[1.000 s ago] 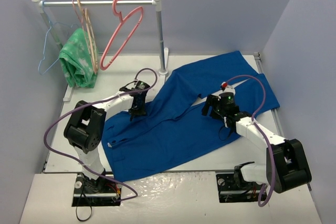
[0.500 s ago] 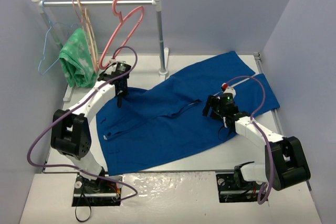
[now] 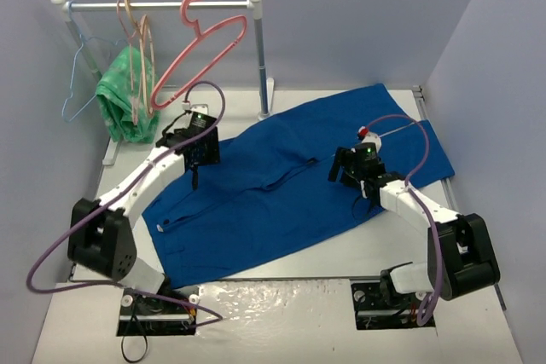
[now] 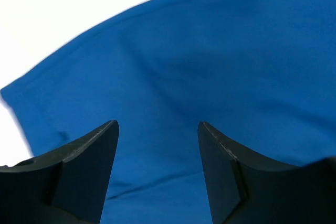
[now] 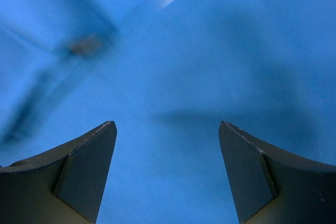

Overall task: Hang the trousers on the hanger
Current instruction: Flatten out the trousers at the center of the board.

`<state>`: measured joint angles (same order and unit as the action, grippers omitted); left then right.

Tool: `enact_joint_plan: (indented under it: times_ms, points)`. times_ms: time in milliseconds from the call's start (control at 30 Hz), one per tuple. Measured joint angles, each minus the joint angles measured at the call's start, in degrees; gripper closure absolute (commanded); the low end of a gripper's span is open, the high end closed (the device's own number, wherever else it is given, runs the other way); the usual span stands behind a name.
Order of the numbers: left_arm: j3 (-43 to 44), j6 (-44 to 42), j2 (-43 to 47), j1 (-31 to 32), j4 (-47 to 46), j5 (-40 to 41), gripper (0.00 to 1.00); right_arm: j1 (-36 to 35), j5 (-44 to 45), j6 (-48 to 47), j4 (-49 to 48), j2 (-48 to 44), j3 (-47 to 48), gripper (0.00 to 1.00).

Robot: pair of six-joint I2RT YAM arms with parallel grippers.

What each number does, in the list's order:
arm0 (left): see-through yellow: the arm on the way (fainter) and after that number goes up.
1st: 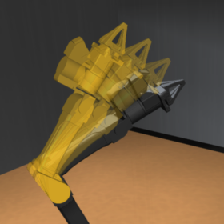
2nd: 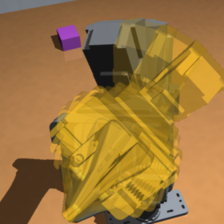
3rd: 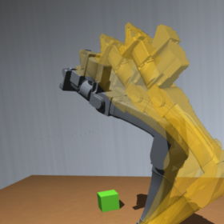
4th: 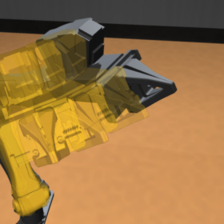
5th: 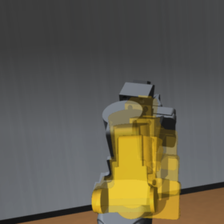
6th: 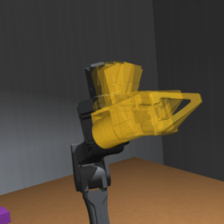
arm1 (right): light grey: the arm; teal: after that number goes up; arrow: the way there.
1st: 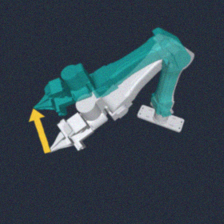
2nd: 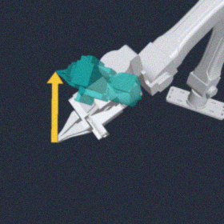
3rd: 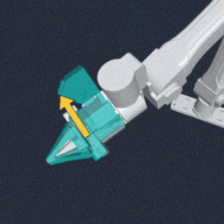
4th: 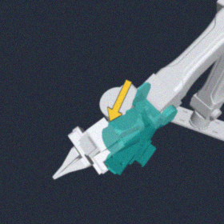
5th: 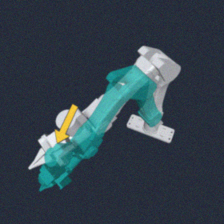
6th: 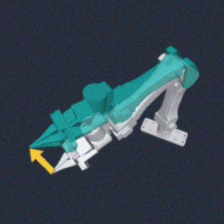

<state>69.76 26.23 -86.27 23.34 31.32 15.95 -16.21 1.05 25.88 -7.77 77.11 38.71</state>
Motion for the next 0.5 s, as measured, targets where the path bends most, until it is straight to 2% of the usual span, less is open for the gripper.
enact_joint_plan:
  times_ms: [133, 233, 500]
  points:
    - [-4.3, 1.1, 4.0, 7.2, -4.9, -2.4, 0.42, 0.0, 0.1, -1.2, 0.1, 5.3, 10.8, 0.26]
    - [-7.1, 1.5, 1.0, 11.0, -7.6, -3.9, 0.42, 0.1, 0.2, -3.0, -1.4, 14.6, 21.7, 0.26]
    - [-11.4, 1.9, -8.3, 14.8, -10.7, -6.6, 0.43, 1.2, -2.3, -9.0, -2.1, 34.9, 40.0, 0.27]
